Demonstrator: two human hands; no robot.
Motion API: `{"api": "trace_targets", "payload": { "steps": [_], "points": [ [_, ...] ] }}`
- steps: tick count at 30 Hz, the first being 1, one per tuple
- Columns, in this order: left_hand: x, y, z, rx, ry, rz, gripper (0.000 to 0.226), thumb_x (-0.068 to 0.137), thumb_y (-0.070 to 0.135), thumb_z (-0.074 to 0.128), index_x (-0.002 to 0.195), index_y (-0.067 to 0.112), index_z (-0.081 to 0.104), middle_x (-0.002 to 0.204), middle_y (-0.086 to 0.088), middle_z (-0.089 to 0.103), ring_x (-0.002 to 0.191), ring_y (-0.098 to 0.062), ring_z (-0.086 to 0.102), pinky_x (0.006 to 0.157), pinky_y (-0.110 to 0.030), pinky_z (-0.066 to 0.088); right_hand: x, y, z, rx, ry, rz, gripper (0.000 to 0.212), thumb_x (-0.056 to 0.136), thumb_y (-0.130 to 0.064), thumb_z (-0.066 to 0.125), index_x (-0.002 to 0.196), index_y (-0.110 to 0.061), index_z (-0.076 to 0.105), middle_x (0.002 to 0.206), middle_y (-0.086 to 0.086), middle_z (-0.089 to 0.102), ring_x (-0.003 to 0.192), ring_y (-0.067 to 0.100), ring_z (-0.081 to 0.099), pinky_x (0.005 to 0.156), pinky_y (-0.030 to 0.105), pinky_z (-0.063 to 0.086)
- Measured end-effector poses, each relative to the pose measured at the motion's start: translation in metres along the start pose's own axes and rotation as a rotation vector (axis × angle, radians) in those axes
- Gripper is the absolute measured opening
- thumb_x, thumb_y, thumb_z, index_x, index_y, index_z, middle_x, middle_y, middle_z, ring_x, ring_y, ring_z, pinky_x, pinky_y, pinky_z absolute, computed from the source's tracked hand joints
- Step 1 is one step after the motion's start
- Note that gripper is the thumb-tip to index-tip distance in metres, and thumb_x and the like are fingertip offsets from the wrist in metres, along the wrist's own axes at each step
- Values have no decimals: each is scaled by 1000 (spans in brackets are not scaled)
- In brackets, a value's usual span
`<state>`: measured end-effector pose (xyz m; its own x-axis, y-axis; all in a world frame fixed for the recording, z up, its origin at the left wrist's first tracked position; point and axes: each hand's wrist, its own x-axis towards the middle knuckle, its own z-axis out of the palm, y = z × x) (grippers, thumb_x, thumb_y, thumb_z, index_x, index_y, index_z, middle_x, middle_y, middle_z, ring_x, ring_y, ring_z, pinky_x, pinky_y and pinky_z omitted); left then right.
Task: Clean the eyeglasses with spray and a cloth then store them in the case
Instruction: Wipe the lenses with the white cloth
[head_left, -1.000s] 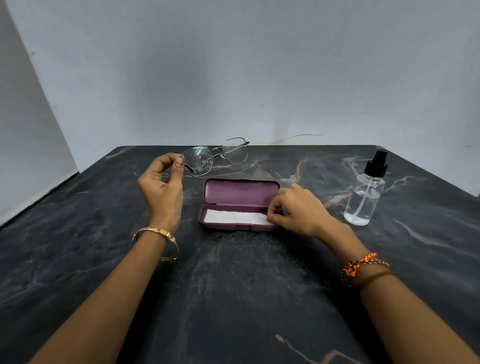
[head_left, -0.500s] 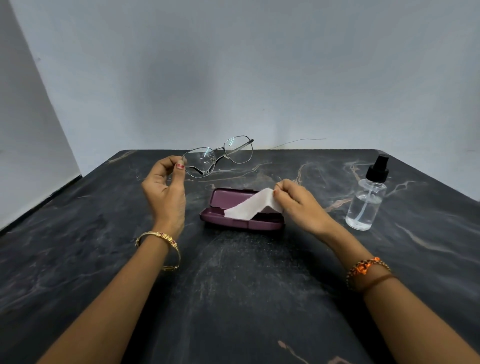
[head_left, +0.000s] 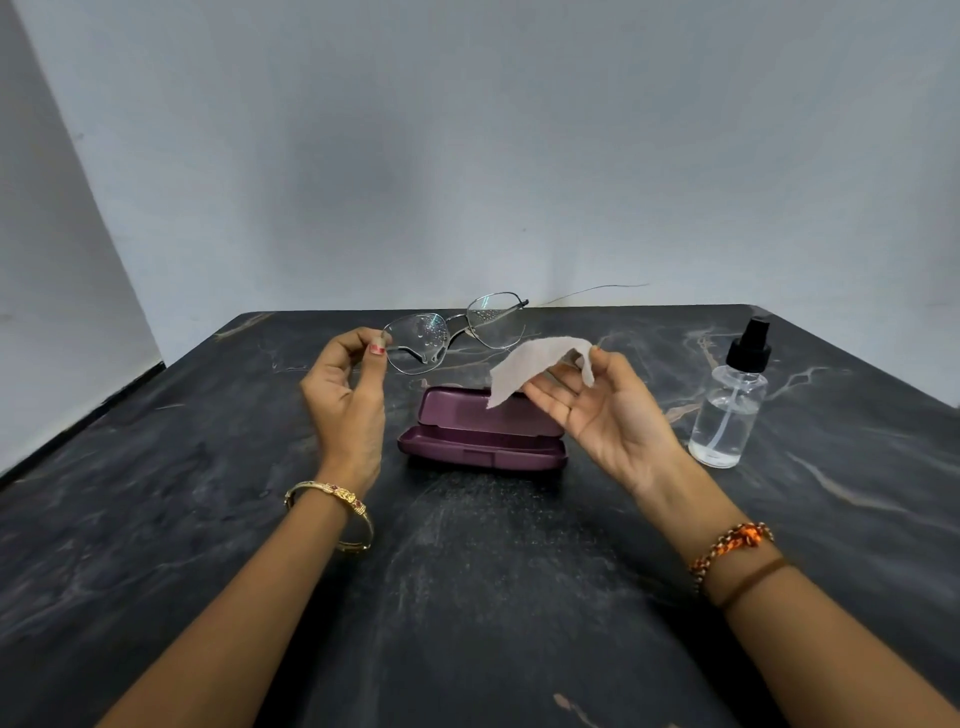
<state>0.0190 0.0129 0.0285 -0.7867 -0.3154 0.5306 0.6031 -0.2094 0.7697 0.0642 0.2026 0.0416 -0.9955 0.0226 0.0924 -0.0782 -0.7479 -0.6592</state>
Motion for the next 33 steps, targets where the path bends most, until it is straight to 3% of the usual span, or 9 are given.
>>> {"api": "trace_targets", "payload": {
  "steps": [5,9,14,17,20,24,28,33],
  "points": [
    [-3,-4,1,15,-56,43,28,85,-1,54,77,25,60,83,2,62,84,-11,59,77,-19,46,-4,2,8,98,31,-55,32,96,-19,34,70,-9,51,95,16,62,75,24,71,70,36,58],
    [-5,-5,2,44,-104,91,28,84,-1,55,80,26,61,83,5,62,83,-7,60,74,-13,49,-6,2,10,100,74,-93,32,95,-22,36,71,-10,53,86,10,66,87,22,64,74,32,56],
    [-8,-2,3,123,-159,150,23,84,-2,55,84,21,59,84,4,62,81,3,60,74,-10,48,-6,3,11,156,129,-108,30,95,-26,40,76,-9,56,71,7,70,86,19,62,70,27,57],
    [-11,-1,4,149,-183,174,23,84,-3,54,85,19,58,84,5,61,80,6,60,73,-8,47,-6,4,12,151,152,-127,29,95,-30,40,86,-8,57,85,9,65,87,17,61,70,25,57],
    [-13,1,6,166,-201,203,26,84,-4,54,85,21,58,84,6,61,80,7,59,72,-6,46,-7,4,11,142,134,-123,37,94,-40,38,85,-10,58,85,5,64,89,14,61,75,24,55],
    [-14,4,6,175,-227,224,28,83,-4,54,85,24,58,85,6,60,82,7,59,73,-6,46,-9,0,8,218,116,-107,47,93,-44,32,105,-5,57,89,11,69,94,21,62,85,31,49],
    [-16,3,7,182,-248,225,16,82,2,55,89,16,58,87,6,60,85,6,59,75,-7,46,-9,-4,7,211,147,-111,27,93,-27,38,83,-12,58,76,10,72,83,20,66,79,30,53],
    [-17,4,7,181,-271,223,14,81,6,55,90,17,58,88,6,59,86,6,59,76,-7,47,-10,-4,7,80,232,-112,13,86,-19,55,75,-13,51,79,5,61,82,17,61,82,28,51]
  ]
}}
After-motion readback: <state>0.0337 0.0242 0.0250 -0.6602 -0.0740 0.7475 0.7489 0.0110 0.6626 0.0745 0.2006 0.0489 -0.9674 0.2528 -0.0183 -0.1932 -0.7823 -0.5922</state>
